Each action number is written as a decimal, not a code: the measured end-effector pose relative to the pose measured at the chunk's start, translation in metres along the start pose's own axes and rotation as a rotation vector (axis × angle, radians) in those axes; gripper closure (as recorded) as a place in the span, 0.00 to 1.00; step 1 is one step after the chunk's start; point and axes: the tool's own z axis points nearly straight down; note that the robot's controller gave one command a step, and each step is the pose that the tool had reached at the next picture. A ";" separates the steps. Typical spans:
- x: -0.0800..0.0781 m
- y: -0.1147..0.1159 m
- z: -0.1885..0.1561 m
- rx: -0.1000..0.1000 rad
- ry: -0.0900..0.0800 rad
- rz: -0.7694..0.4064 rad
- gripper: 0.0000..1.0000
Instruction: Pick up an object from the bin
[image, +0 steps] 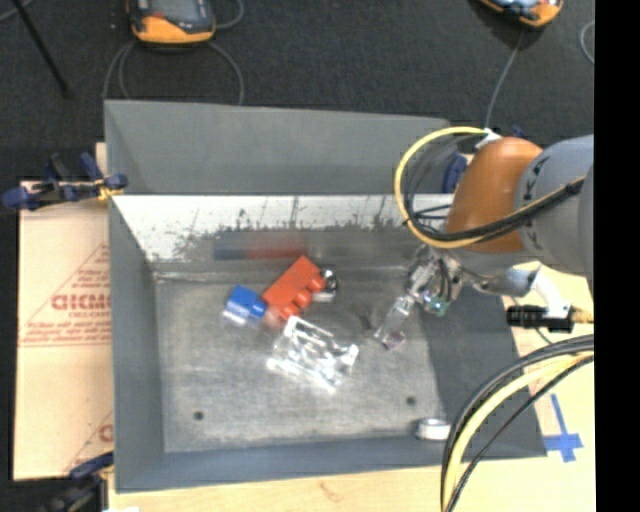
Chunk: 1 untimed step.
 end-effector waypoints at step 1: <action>0.017 0.000 0.042 -0.004 -0.006 0.196 0.00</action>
Offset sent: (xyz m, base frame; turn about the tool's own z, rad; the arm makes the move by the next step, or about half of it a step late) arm -0.0169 0.0117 -0.0462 0.2002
